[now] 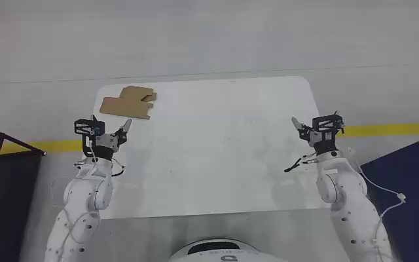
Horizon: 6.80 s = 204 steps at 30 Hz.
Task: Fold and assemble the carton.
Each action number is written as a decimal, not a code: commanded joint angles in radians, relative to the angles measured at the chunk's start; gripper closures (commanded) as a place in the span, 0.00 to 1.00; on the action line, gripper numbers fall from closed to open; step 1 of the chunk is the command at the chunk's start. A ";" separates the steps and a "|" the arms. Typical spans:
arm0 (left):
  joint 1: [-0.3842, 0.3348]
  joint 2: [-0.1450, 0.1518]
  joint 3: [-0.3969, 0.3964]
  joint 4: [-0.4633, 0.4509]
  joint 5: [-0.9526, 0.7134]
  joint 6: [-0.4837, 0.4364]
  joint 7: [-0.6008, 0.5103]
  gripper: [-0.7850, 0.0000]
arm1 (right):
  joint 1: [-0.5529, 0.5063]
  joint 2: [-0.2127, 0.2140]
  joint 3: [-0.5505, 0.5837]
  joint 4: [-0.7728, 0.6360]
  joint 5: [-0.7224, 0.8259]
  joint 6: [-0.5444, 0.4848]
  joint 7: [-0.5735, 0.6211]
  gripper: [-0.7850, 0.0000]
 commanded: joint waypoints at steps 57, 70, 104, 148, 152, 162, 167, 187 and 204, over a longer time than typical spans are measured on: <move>-0.392 -0.030 0.327 0.309 0.876 0.219 -0.194 0.00 | 0.000 0.000 0.000 0.000 0.000 0.000 0.000 0.00; -0.506 -0.073 0.463 0.389 1.033 0.003 -0.464 0.00 | 0.000 0.000 0.000 0.000 0.000 0.000 0.000 0.00; -0.713 -0.151 0.541 0.810 1.025 0.032 -0.494 0.00 | 0.000 0.000 0.000 0.000 0.000 0.000 0.000 0.00; -0.531 -0.127 0.376 0.601 1.101 -0.110 -0.590 0.00 | 0.000 0.000 0.000 0.000 0.000 0.000 0.000 0.00; -0.513 -0.126 0.358 0.576 1.100 -0.103 -0.601 0.00 | 0.000 0.000 0.000 0.000 0.000 0.000 0.000 0.00; -0.518 -0.128 0.331 0.617 1.080 -0.111 -0.572 0.09 | 0.000 0.000 0.000 0.000 0.000 0.000 0.000 0.00; -0.541 -0.133 0.333 0.667 1.073 -0.104 -0.552 0.21 | 0.000 0.000 0.000 0.000 0.000 0.000 0.000 0.00; -0.577 -0.148 0.375 0.650 1.134 -0.079 -0.493 1.00 | 0.000 0.000 0.000 0.000 0.000 0.000 0.000 0.00; -0.461 -0.138 0.402 0.347 1.200 -0.162 -0.312 1.00 | 0.000 0.000 0.000 0.000 0.000 0.000 0.000 0.00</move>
